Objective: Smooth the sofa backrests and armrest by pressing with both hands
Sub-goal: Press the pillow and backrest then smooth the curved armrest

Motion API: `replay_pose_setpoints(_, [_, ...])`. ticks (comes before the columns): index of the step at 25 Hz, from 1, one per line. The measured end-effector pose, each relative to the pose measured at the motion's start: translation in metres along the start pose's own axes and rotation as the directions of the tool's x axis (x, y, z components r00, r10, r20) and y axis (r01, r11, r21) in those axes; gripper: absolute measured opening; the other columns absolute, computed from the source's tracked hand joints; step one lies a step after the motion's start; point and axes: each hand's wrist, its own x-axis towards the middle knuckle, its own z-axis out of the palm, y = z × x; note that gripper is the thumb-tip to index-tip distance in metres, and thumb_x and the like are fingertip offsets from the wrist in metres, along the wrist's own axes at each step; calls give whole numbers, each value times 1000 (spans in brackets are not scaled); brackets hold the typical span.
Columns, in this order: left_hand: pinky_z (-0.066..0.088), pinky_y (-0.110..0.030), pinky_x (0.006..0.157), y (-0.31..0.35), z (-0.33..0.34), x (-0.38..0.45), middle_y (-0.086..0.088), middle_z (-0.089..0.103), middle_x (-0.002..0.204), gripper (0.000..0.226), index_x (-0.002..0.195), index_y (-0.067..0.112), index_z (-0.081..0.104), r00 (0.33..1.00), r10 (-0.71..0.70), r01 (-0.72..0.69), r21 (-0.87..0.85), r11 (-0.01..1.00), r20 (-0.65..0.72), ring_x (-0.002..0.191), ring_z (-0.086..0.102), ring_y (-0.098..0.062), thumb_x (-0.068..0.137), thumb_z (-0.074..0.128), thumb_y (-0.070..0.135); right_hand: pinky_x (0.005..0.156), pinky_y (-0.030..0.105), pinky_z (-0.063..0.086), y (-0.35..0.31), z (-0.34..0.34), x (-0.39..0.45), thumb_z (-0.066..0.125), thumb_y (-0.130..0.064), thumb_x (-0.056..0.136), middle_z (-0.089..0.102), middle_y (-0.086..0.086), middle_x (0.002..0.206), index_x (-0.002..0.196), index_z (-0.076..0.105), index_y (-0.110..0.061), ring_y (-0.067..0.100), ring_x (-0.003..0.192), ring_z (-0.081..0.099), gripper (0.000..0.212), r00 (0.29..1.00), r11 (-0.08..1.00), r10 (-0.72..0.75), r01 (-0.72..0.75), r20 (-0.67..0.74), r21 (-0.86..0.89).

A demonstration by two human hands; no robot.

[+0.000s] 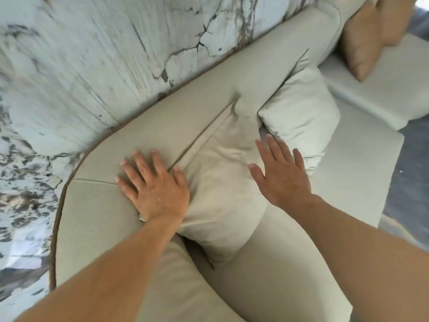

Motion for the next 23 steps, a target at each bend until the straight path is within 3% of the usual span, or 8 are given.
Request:
replay_pose_setpoints(5, [1, -53, 119, -23, -17, -22, -11, 9, 162, 64, 152, 17, 19, 960, 255, -263, 57, 963, 111, 148, 4, -33, 95, 24, 45, 118, 44, -7, 16, 7, -92, 9, -55, 96, -15, -8, 162, 152, -9, -32, 15, 148, -13, 63, 979, 981, 190, -192, 71, 19])
replay_pose_setpoints(8, [4, -46, 120, -47, -30, -54, -7, 8, 163, 62, 153, 20, 17, 851, 485, -502, 42, 864, 202, 148, 5, -27, 97, 20, 46, 119, 45, -6, 8, 9, -159, 10, -55, 96, -13, -9, 162, 152, -7, -32, 15, 148, -12, 63, 957, 957, 281, -285, 76, 52])
replay_pose_setpoints(11, [-1, -42, 121, -74, -44, -94, -2, 4, 164, 62, 154, 24, 14, 729, 634, -653, -17, 757, 256, 149, 1, -22, 97, 15, 49, 118, 45, -6, -11, 8, -223, 13, -56, 96, -11, -9, 162, 152, -4, -32, 15, 148, -10, 64, 936, 931, 346, -351, 69, 103])
replay_pose_setpoints(17, [-1, -41, 121, -133, -75, -145, 0, 5, 164, 63, 154, 26, 14, 551, 778, -809, -34, 587, 303, 150, 0, -19, 97, 15, 51, 118, 45, -8, -69, 6, -330, 14, -57, 96, -9, -7, 163, 153, -1, -31, 16, 148, -8, 64, 898, 885, 428, -440, 103, 155])
replay_pose_setpoints(23, [-3, -40, 121, -180, -98, -167, 3, 4, 164, 62, 154, 26, 13, 476, 809, -863, 3, 506, 344, 149, -1, -17, 98, 16, 51, 117, 43, -11, -131, 17, -379, 7, -60, 92, -9, -8, 163, 153, 2, -30, 14, 148, -11, 68, 889, 857, 444, -458, 114, 237])
